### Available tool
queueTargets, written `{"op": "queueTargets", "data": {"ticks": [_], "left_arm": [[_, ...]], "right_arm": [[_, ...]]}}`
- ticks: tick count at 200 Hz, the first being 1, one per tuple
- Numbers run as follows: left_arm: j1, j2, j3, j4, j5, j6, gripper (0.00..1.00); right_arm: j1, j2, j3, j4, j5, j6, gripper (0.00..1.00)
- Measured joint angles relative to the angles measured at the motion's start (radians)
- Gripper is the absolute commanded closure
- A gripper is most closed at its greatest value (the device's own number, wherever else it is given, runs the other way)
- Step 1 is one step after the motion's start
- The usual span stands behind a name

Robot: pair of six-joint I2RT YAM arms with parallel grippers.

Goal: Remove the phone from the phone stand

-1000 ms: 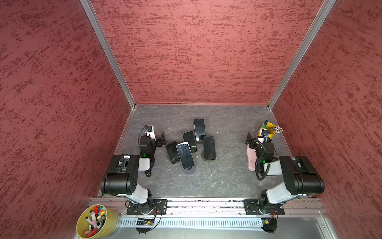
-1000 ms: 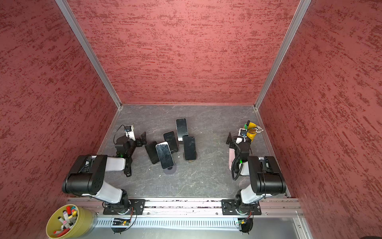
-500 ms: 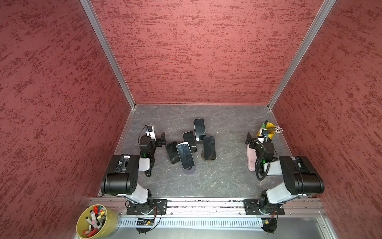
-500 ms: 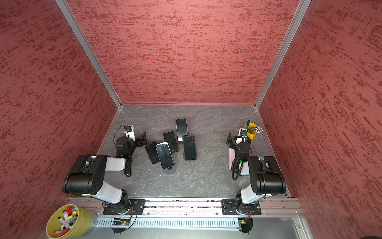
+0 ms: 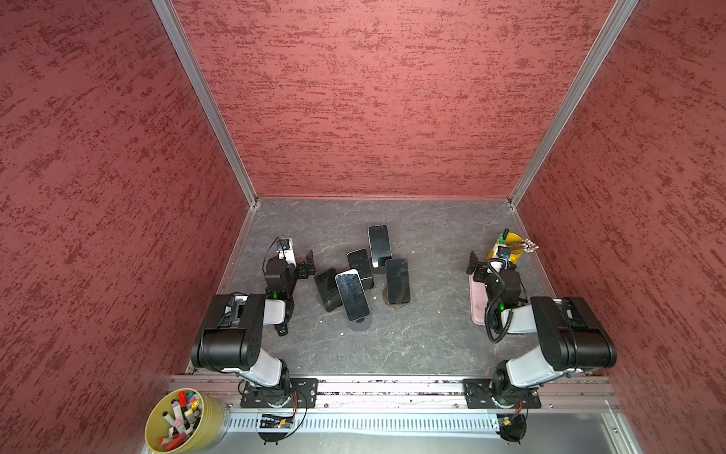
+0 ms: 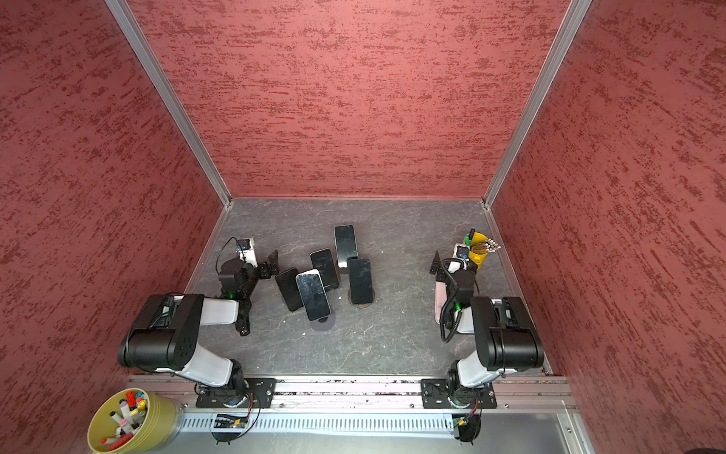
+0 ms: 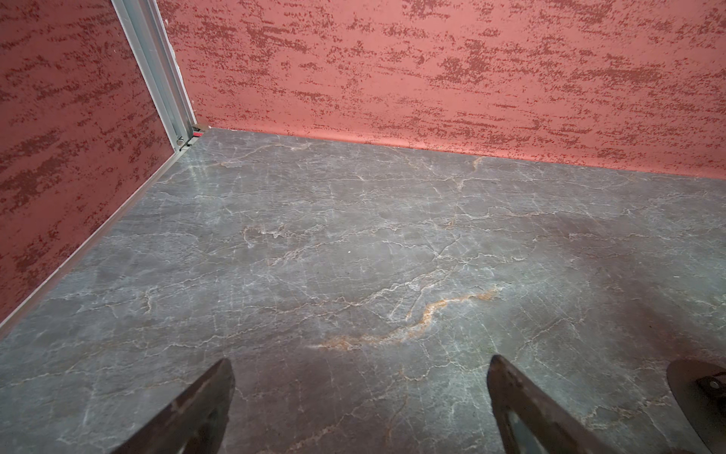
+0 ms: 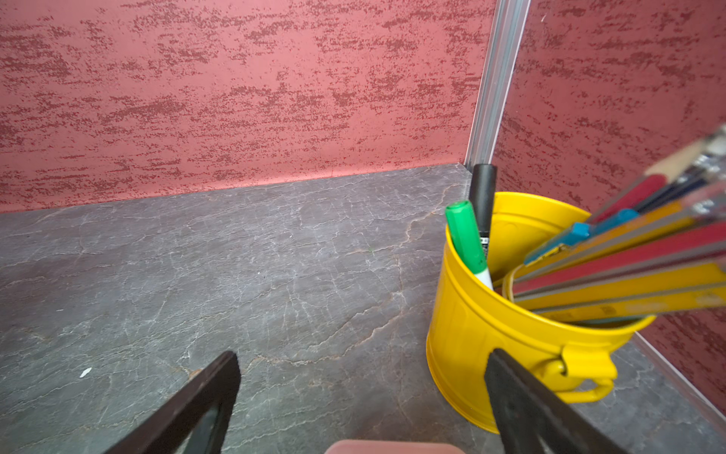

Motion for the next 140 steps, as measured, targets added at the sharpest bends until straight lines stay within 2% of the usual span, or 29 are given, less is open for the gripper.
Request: {"op": "queueTargets", "data": {"ticks": [25, 58, 96, 140], "left_arm": [[0.001, -0.024, -0.008, -0.002, -0.020, -0.006, 0.00], [0.005, -0.127, -0.005, -0.074, -0.042, -0.016, 0.00], [0.005, -0.255, 0.032, -0.237, -0.079, -0.057, 0.01], [-0.008, -0.407, 0.117, -0.525, -0.142, -0.170, 0.01]], "right_arm": [[0.000, -0.123, 0.019, -0.126, 0.000, 0.002, 0.01], [0.000, -0.290, 0.129, -0.340, 0.000, 0.044, 0.01], [0.009, -0.439, 0.188, -0.571, 0.000, 0.130, 0.01], [0.067, -0.496, 0.306, -0.858, -0.010, 0.211, 0.01]]}}
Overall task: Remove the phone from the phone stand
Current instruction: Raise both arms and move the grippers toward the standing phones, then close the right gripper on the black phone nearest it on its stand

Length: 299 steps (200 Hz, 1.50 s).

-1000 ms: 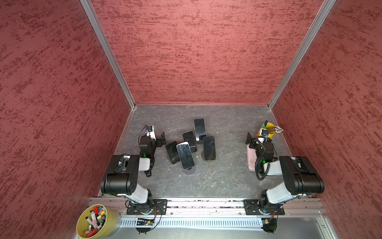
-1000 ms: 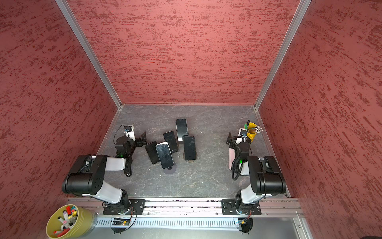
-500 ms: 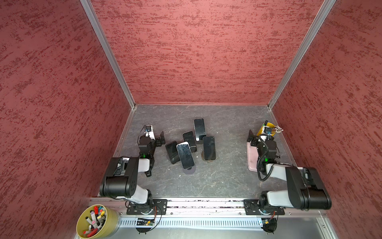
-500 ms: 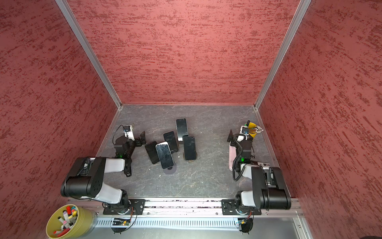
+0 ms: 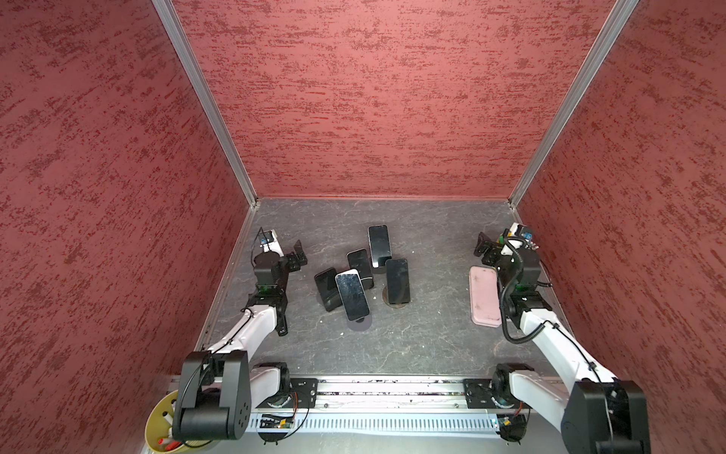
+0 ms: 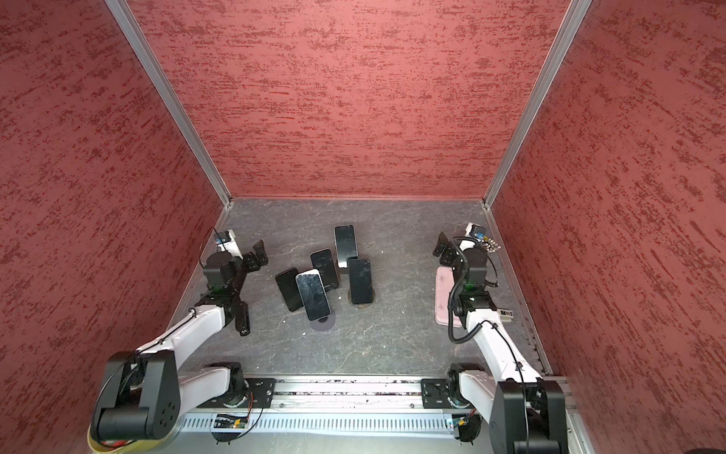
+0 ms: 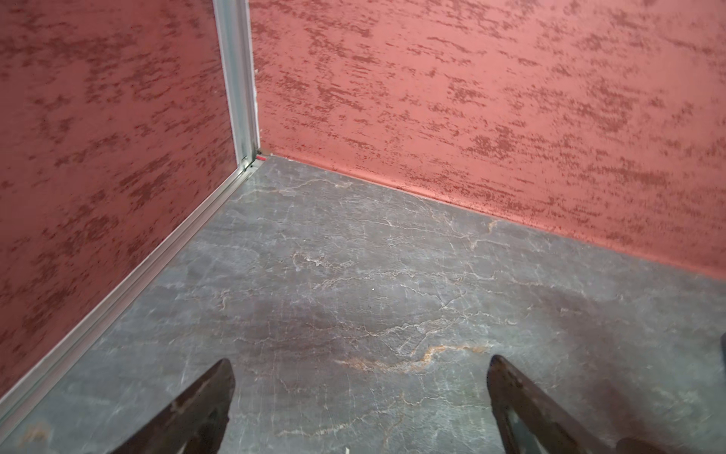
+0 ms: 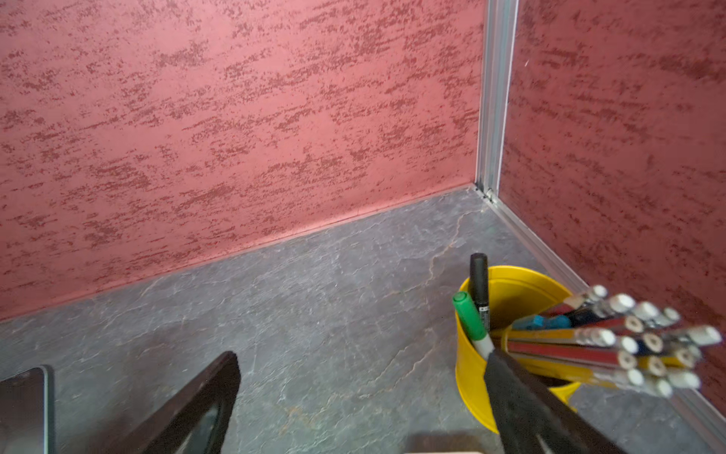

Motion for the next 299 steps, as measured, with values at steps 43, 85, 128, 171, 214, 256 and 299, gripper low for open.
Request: {"op": "queueTargets", "data": {"ticks": [43, 85, 128, 171, 214, 256, 299], "left_arm": [[-0.120, -0.092, 0.187, -0.338, -0.075, -0.070, 0.00], [-0.231, -0.141, 0.290, -0.536, -0.047, -0.129, 0.00], [-0.333, -0.193, 0.296, -0.649, 0.041, -0.201, 0.00], [-0.437, -0.251, 0.296, -0.699, 0.084, -0.249, 0.00], [-0.468, -0.266, 0.296, -0.720, 0.104, -0.284, 0.00], [-0.475, -0.246, 0.297, -0.757, 0.148, -0.302, 0.00], [-0.478, -0.245, 0.303, -0.777, 0.151, -0.302, 0.00]], "right_arm": [[0.131, -0.003, 0.119, -0.184, -0.006, 0.063, 0.01], [0.327, 0.053, 0.218, -0.280, 0.005, 0.097, 0.01], [0.487, 0.140, 0.291, -0.354, 0.013, 0.111, 0.01], [0.615, 0.198, 0.316, -0.403, 0.055, 0.113, 0.01], [0.726, 0.277, 0.322, -0.443, 0.170, 0.137, 0.01], [0.822, 0.412, 0.399, -0.488, 0.303, 0.165, 0.01], [0.848, 0.535, 0.496, -0.510, 0.366, 0.198, 0.01]]}}
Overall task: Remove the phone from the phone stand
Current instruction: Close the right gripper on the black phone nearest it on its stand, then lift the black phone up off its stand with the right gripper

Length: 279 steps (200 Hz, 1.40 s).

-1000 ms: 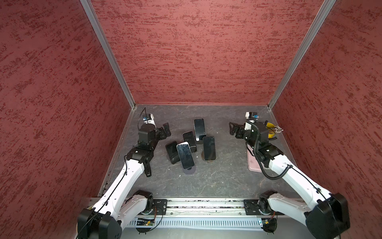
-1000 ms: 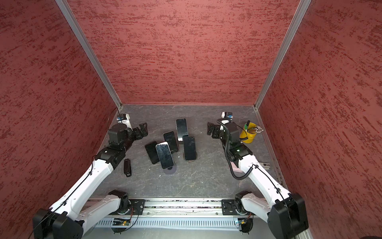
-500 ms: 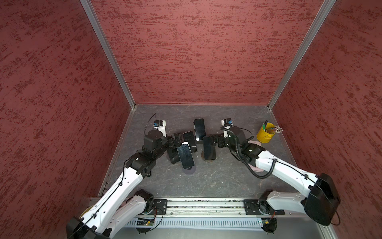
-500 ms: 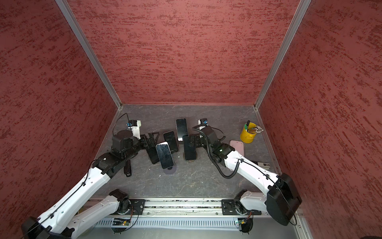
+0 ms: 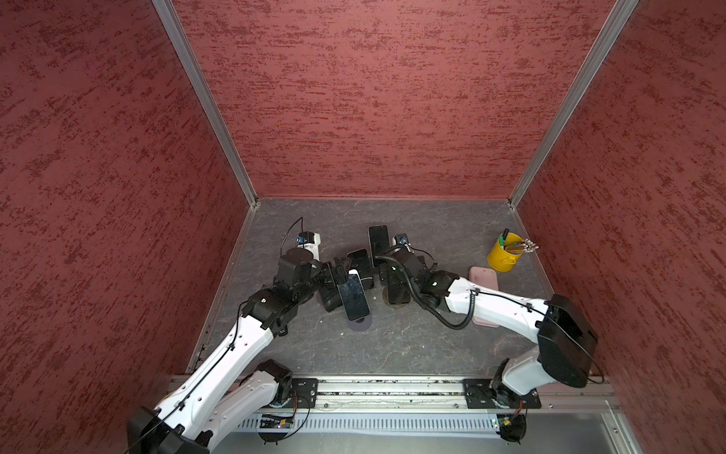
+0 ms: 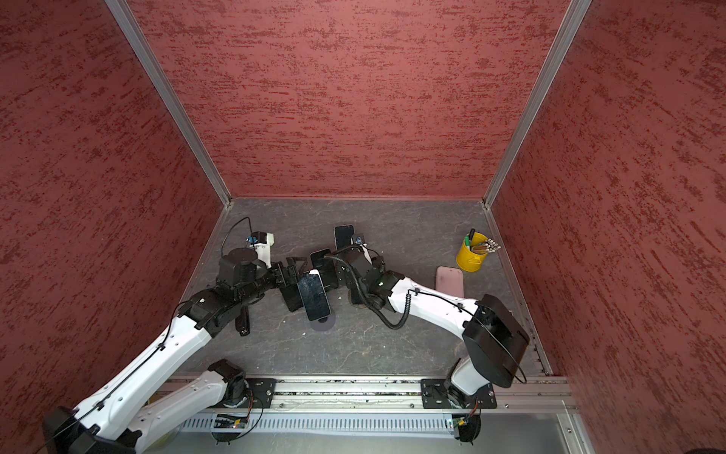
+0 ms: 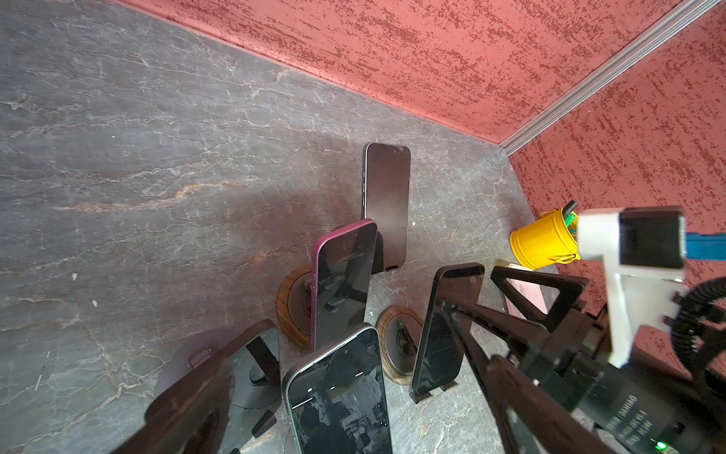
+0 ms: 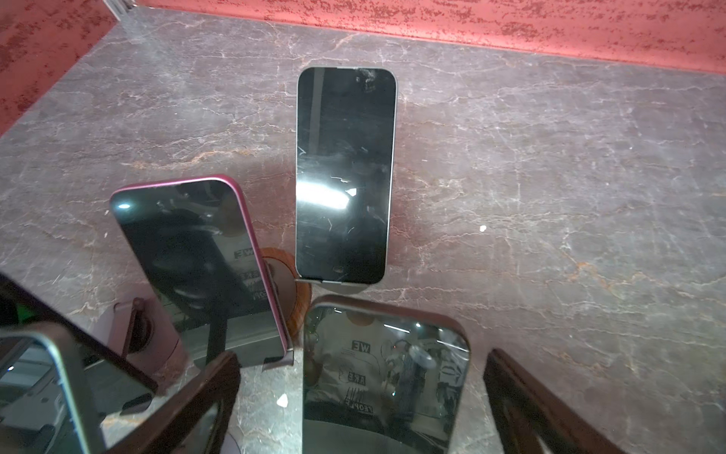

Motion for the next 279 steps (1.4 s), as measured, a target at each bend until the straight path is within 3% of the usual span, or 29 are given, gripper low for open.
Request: {"op": "queueTargets", "data": {"ticks": [84, 127, 180, 279], "left_arm": [[0.000, 0.018, 0.034, -0.003, 0.000, 0.019, 0.00], [0.000, 0.026, 0.034, -0.003, 0.006, 0.020, 0.00], [0.000, 0.026, 0.034, -0.008, 0.008, 0.020, 0.00], [-0.005, 0.024, 0.034, -0.031, 0.007, 0.020, 0.00]], "right_arm": [[0.000, 0.032, 0.022, -0.054, 0.046, 0.059, 0.01], [0.000, 0.060, 0.022, -0.051, 0.042, 0.071, 0.08], [0.000, 0.092, 0.022, -0.045, 0.036, 0.082, 0.22], [0.002, 0.103, 0.023, -0.033, 0.033, 0.097, 0.63]]}}
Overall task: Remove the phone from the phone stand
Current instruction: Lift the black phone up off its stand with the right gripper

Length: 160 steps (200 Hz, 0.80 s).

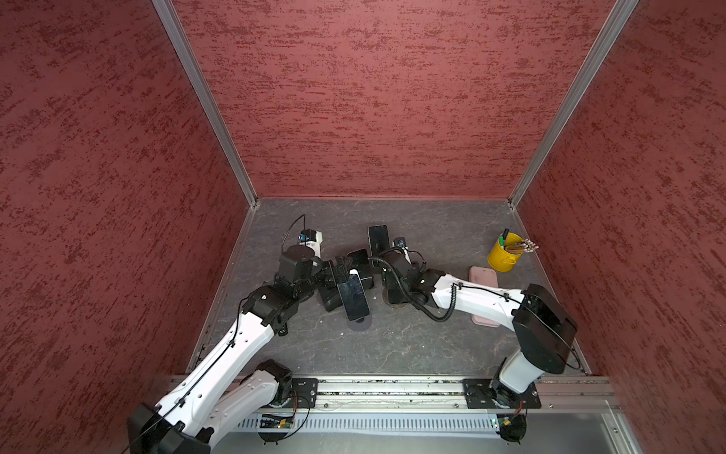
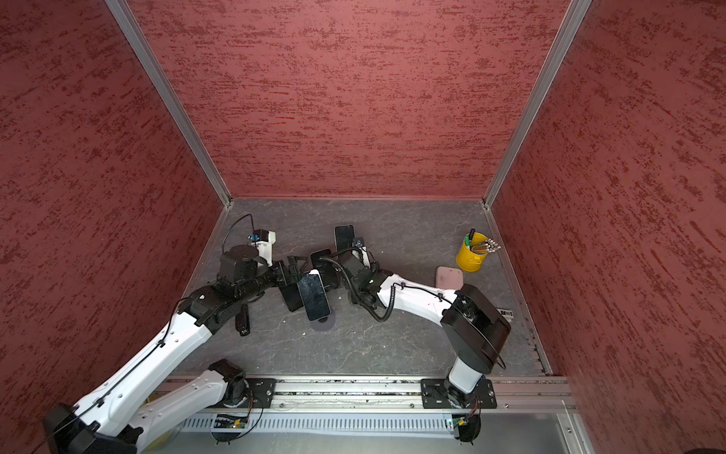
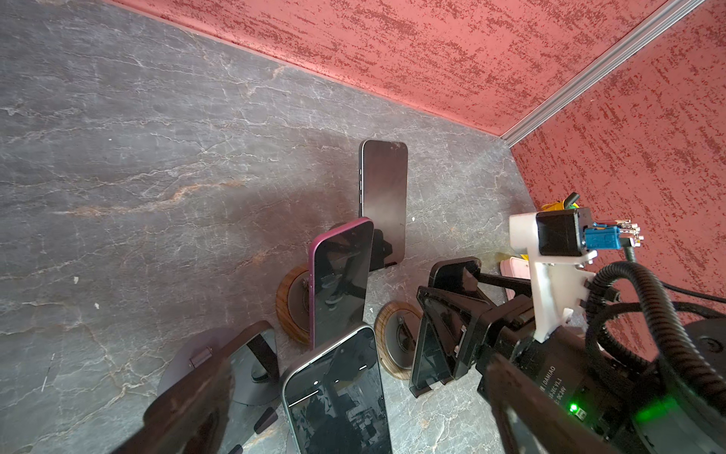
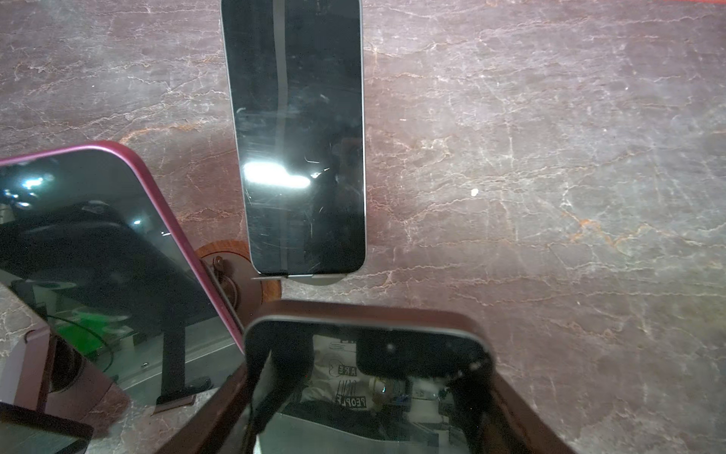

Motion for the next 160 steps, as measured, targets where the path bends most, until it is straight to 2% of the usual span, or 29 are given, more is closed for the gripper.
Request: {"op": "queueTargets", "data": {"ticks": [83, 160], "left_arm": [[-0.001, 0.000, 0.000, 0.000, -0.010, 0.003, 0.00], [-0.001, 0.006, 0.001, 0.000, -0.011, 0.010, 0.00]], "right_arm": [[0.000, -0.018, 0.000, -0.003, -0.026, 0.001, 0.71], [0.000, -0.145, 0.000, -0.037, -0.005, 0.003, 0.73]]}}
